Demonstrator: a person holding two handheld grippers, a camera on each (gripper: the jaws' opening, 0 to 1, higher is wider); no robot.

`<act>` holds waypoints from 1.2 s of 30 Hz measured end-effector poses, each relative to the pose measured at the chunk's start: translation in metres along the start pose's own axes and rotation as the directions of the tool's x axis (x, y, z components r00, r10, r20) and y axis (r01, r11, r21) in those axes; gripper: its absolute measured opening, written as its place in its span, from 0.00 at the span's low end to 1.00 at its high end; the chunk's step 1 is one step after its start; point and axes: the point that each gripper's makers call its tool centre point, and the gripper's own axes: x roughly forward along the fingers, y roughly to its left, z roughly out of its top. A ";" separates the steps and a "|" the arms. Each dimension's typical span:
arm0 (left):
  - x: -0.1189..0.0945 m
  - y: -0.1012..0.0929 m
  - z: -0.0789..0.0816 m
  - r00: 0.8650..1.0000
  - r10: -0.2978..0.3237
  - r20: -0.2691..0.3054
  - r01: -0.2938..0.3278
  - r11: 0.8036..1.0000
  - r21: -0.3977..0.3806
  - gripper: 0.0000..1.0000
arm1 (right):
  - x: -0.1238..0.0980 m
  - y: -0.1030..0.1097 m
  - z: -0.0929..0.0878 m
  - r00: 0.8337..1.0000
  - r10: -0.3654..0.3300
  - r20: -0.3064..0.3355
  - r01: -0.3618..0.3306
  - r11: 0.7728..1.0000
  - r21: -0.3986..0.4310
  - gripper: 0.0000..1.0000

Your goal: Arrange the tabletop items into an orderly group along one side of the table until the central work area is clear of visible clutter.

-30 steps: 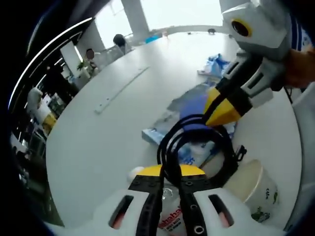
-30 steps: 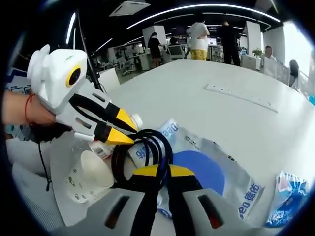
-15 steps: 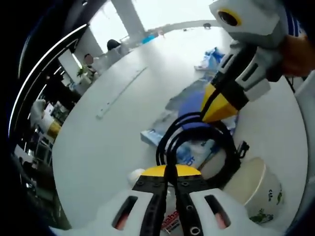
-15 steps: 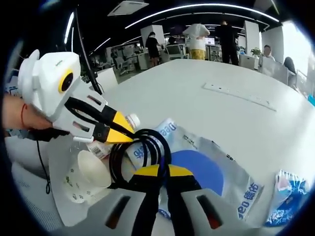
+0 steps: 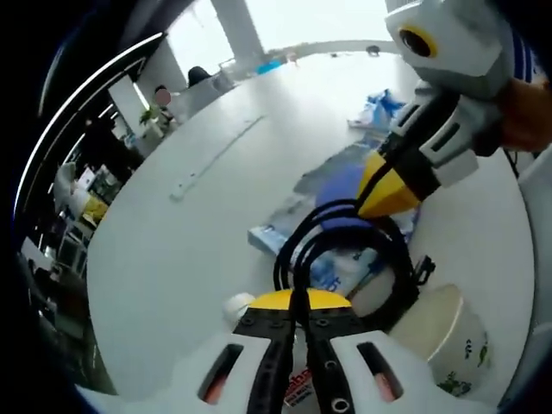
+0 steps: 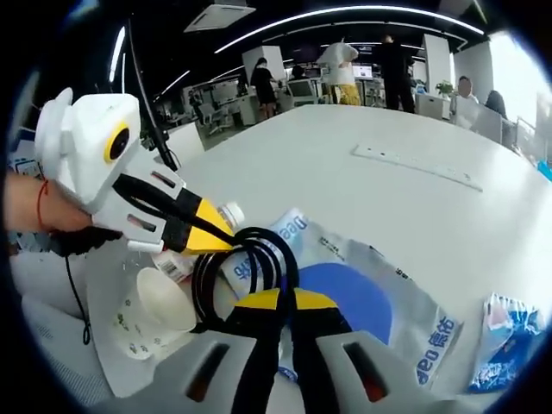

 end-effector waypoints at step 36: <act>-0.012 0.001 0.009 0.999 -0.020 0.039 0.023 0.996 -0.085 0.00 | -0.016 0.009 0.014 0.998 0.033 0.058 -0.039 0.995 0.096 0.00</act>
